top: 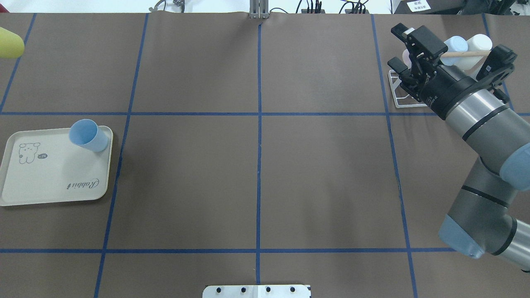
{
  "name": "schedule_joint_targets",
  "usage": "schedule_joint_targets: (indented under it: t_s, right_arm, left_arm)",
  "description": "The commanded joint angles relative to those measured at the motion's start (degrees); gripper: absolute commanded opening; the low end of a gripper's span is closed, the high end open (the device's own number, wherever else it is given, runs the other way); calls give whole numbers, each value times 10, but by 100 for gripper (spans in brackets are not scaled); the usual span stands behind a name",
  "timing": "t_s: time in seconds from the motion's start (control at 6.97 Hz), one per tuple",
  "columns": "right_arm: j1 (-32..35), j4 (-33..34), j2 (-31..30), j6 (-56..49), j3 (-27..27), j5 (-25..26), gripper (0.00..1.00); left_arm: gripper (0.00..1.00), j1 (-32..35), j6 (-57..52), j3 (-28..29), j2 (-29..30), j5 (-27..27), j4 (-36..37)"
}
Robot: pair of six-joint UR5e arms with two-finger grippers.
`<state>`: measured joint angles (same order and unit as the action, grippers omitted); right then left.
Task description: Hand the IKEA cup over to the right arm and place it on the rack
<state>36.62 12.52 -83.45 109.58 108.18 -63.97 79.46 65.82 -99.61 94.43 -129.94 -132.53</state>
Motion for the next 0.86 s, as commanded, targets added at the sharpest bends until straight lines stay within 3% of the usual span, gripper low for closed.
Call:
schedule_joint_targets:
  t_s: [0.0, 0.29, 0.72]
  right_arm:
    - [-9, -36, 0, 0, -13, 1, 99]
    - [-26, -44, 17, 1, -14, 1, 99]
    - [-45, -44, 28, 1, -10, 0, 99]
  left_arm:
    - [0, -23, 172, 1, 1, 5, -127]
    - [0, -62, 344, -1, 11, 52, -256]
    - [0, -197, 532, -7, 33, 220, -413]
